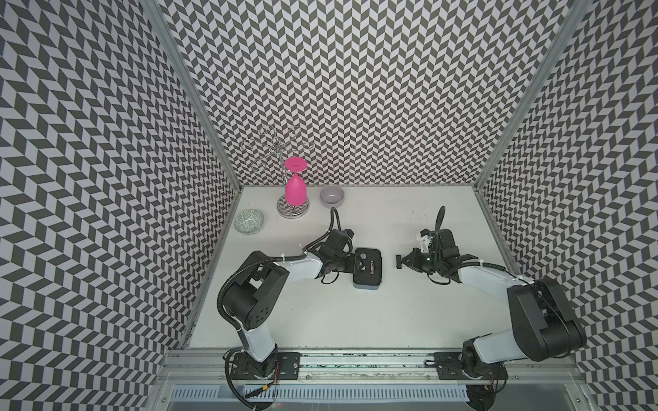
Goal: Insert the battery into the alarm
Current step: Pick up the cover from the center of the board, then install the cover on the alarm.
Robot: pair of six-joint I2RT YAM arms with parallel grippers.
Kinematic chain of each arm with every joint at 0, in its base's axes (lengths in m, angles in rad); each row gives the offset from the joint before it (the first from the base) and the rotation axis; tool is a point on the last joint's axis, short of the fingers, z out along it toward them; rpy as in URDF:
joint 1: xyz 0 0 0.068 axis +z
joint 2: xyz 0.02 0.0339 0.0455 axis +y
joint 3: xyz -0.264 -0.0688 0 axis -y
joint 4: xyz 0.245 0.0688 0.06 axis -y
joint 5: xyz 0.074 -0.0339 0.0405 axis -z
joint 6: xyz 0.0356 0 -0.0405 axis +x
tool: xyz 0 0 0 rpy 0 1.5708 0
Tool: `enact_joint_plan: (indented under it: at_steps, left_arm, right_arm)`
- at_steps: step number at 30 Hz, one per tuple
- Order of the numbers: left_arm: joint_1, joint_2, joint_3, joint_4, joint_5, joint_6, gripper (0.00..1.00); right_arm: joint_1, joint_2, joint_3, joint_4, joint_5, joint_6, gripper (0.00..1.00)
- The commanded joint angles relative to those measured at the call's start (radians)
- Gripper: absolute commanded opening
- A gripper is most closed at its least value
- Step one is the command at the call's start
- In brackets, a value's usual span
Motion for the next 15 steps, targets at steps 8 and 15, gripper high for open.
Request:
enact_joint_plan:
  at_steps: [8, 15]
  left_arm:
    - [0.013, 0.001, -0.049, -0.098, 0.049, -0.033, 0.47]
    - [0.014, -0.009, -0.050, -0.097, 0.053, -0.044, 0.47]
  right_arm:
    - [0.198, -0.092, 0.031, 0.034, 0.186, 0.162, 0.00]
    - [0.340, -0.064, 0.059, 0.058, 0.336, 0.274, 0.00]
